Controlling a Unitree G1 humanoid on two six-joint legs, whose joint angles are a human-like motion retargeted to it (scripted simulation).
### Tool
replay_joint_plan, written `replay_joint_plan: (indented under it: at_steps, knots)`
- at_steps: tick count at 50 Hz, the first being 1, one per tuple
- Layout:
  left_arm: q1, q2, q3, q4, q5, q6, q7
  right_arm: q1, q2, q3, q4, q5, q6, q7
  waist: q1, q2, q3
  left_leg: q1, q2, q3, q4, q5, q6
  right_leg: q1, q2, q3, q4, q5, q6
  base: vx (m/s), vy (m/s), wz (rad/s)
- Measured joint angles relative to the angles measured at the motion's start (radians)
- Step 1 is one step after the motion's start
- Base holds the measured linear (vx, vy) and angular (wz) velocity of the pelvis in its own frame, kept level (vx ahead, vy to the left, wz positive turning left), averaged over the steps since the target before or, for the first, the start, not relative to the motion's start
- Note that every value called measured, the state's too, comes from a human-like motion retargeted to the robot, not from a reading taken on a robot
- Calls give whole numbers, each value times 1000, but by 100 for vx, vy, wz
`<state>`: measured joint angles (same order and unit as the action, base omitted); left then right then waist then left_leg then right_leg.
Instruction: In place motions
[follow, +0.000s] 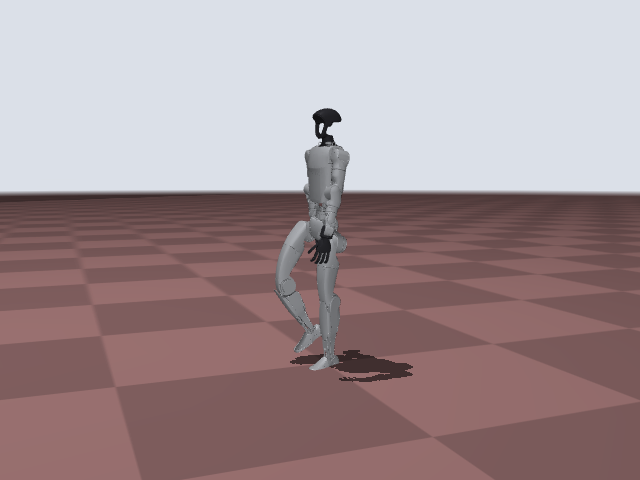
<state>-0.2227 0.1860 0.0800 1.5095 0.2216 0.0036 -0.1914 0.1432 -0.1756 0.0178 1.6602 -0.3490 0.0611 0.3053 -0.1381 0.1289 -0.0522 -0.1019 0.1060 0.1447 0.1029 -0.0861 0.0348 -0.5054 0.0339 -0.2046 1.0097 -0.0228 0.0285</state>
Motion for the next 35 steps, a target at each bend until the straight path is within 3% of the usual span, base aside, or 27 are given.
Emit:
replay_joint_plan:
  at_steps: [5, 7, 8, 10, 12, 16, 18, 21, 26, 30, 35]
  knots:
    - [67, -29, 14, 18, 14, -4, 5, 1, 2, 13, -7, -2, 4, -1, 2, -46, -29, 23, -61, -4, -1, -9, -8, 266, 27, 91, -476, 60, 49, 16, 4, 24]
    - [102, -29, 29, 32, 30, -5, 6, -19, 8, 19, -19, -4, 6, 3, -42, -79, -19, 37, -107, -48, 28, -22, -8, 406, 13, 14, -660, -79, -21, 21, 7, 191]
    - [121, -29, 39, 38, 40, -7, 10, -29, 11, 20, -25, -7, 6, 1, -140, -98, -14, 29, -150, -143, 57, -21, -6, 475, 1, -139, -756, -134, -75, 23, 7, 278]
    - [173, -34, 76, 49, 58, -10, 26, -48, 14, 43, -36, -16, 8, -12, -121, -140, -44, 14, -192, -118, 106, -37, -6, 521, -22, -171, -893, -137, -133, 21, 8, -38]
    - [221, -38, 119, 62, 65, -10, 43, -90, 18, 69, -42, -29, 7, -10, 100, -173, -79, -27, -153, 103, 184, -46, -18, 514, -48, 97, -926, -123, -89, 2, 11, -367]
    - [277, -57, 198, 74, 10, -17, 63, -227, 32, 119, -96, -53, 6, -6, 14, -194, -31, -202, -135, 50, 488, 169, -39, 468, -88, 26, -930, -93, -97, -29, 10, 47]
    - [305, -56, 200, 80, -27, -22, 45, -278, 39, 150, -145, -54, -11, 0, 32, -220, 16, -286, -109, 112, 649, 256, 9, 480, -108, 63, -935, -85, -95, -23, 6, -34]
    - [306, -54, 195, 134, 4, 4, 25, -322, 40, 158, -219, -68, -32, 21, 63, -240, 53, -399, -62, 189, 851, 170, 60, 484, -116, 65, -941, -66, -102, -15, 10, -39]
    - [354, -85, 212, 153, 27, 10, 40, -324, 56, 140, -276, -53, -68, -31, 124, -272, 37, -513, -73, 208, 961, 129, 42, 445, -148, 94, -933, -48, -101, -3, 11, -38]
    - [368, -107, 247, 134, 9, 11, 5, -315, 58, 142, -284, -9, -80, -4, 122, -263, 52, -470, -84, 201, 930, 126, 42, 457, -154, 89, -936, -45, -91, -1, 9, -4]
    - [365, -104, 240, 132, -14, 15, 3, -263, 60, 127, -221, -15, -69, -5, 80, -224, 10, -305, -148, 143, 698, 127, 22, 472, -138, 54, -956, -49, -73, 11, 3, 28]
